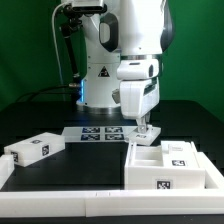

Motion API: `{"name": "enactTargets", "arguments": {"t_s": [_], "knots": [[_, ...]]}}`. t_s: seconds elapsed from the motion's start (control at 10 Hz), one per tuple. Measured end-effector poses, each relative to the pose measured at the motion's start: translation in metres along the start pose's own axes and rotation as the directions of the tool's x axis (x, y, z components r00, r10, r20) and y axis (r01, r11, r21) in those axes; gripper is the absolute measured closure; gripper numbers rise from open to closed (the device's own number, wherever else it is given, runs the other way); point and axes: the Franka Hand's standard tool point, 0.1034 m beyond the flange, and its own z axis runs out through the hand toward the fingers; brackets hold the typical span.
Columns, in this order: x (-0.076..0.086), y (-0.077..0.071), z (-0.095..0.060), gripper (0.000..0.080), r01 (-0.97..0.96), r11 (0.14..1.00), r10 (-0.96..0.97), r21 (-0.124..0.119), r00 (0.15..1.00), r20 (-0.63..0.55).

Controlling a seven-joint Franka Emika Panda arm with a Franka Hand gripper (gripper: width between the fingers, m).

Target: Assemble cabinet

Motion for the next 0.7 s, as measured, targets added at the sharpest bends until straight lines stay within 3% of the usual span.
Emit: {"name": "enactTargets", "arguments": {"t_s": [0.2,0.5,0.7], "knots": [[-0.007,0.015,-0.004,0.0729,0.042,0.999,-0.043,0.017,0.999,0.028],[-0.007,0.014,-0.003,0.0729,0.046,0.999,-0.047,0.019,0.999,0.028],[-0.007,0.024,-0.006,0.0729,0.113,0.994,-0.113,0.010,0.993,0.026]]}}
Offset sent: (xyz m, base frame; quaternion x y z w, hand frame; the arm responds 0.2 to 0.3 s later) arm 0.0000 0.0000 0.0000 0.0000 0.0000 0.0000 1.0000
